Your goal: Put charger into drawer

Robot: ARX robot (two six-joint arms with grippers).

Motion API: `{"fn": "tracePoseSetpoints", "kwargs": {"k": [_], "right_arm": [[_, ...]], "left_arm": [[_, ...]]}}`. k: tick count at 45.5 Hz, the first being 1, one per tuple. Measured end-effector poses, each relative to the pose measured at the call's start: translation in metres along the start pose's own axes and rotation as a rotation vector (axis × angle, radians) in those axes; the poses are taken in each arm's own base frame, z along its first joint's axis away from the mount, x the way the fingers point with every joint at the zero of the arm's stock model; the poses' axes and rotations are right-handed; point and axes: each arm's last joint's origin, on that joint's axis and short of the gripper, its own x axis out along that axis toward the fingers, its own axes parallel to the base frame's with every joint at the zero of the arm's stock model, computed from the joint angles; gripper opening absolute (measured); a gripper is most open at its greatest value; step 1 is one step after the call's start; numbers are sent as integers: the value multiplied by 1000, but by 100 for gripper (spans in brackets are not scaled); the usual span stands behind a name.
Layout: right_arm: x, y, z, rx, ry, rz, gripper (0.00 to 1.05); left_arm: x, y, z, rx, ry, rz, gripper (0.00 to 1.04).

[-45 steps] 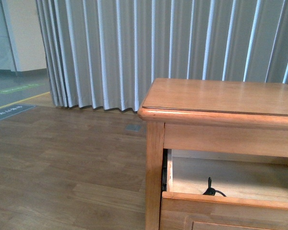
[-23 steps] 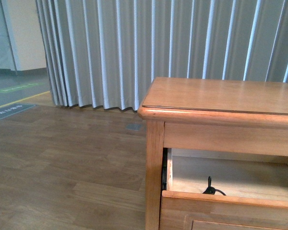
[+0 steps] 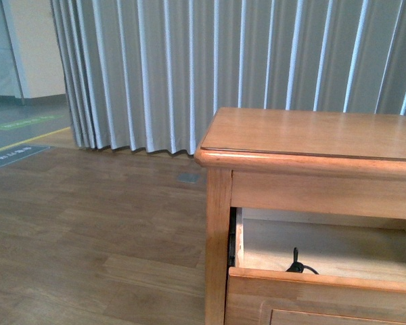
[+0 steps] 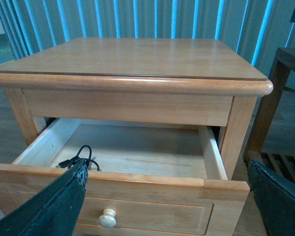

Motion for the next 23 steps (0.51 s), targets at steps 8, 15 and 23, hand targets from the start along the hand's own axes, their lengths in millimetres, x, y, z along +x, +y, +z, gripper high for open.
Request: {"fn": "tracePoseSetpoints", "kwargs": {"k": [8, 15, 23], "right_arm": [[1, 2, -1, -84, -3, 117, 96], [12, 5, -10, -139, 86, 140, 96], [39, 10, -12, -186, 174, 145, 96]], "left_arm": [[0, 0, 0, 0, 0, 0, 38], [0, 0, 0, 0, 0, 0, 63], [0, 0, 0, 0, 0, 0, 95]]}}
